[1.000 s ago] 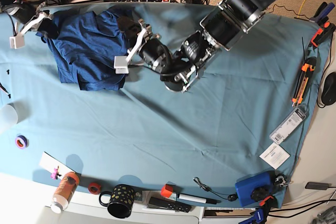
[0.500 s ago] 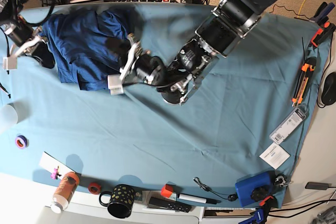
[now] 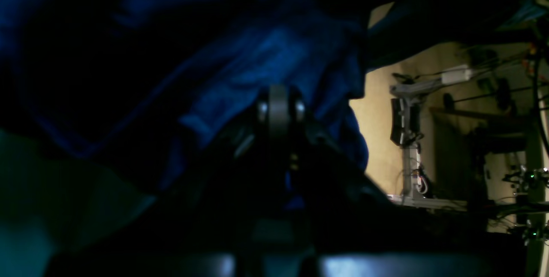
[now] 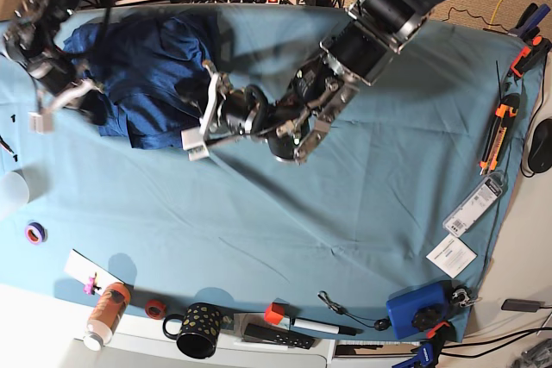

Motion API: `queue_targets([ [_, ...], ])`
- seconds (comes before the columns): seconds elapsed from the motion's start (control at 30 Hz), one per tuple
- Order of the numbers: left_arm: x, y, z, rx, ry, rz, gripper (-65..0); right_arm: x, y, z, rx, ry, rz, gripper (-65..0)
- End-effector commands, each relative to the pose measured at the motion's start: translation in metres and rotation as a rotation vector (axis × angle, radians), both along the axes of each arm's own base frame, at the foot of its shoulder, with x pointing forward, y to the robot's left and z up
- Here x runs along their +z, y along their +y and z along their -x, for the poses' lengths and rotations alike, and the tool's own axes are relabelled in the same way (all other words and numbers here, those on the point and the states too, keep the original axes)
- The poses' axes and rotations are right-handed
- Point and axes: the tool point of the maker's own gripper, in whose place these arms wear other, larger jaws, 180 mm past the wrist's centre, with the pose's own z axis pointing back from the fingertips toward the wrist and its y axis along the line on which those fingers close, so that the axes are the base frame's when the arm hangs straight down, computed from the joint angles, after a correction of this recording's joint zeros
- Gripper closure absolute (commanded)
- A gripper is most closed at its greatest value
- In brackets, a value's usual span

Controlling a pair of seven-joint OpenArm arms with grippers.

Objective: Layout the t-shirt on the table in an organized manner, then fold the t-shirt properly
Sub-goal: 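Push the shirt with the left gripper further toward the right gripper, then open the left gripper and withdraw it from the shirt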

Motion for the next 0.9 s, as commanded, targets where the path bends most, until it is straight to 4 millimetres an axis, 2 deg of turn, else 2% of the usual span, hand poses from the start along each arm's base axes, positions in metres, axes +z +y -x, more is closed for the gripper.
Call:
queue_targets([
  [0.0, 0.02, -0.01, -0.008, 0.005, -0.027, 0.063, 0.0, 0.008, -0.002, -0.013, 0.002, -0.035, -0.004, 0.0],
  [0.13, 0.013, -0.008, -0.006, 0.003, -0.04, 0.035, 0.0, -0.028, 0.007, -0.024, 0.006, 0.061, -0.086, 0.0],
  [0.27, 0.001, -0.002, -0.014, 0.025, -0.081, -0.037, 0.0, -0.044, 0.003, -0.025, -0.018, 0.109, -0.133, 0.0],
  [0.53, -0.031, 0.018, -0.045, 0.157, -0.183, -0.248, 0.0, -0.025, -0.039, -0.024, -0.028, 0.108, -0.027, 0.0],
  [0.87, -0.031, 0.018, -0.043, 0.153, -0.175, -0.238, 0.0, 0.003, -0.075, -0.027, -0.126, 0.016, -0.024, 0.0],
])
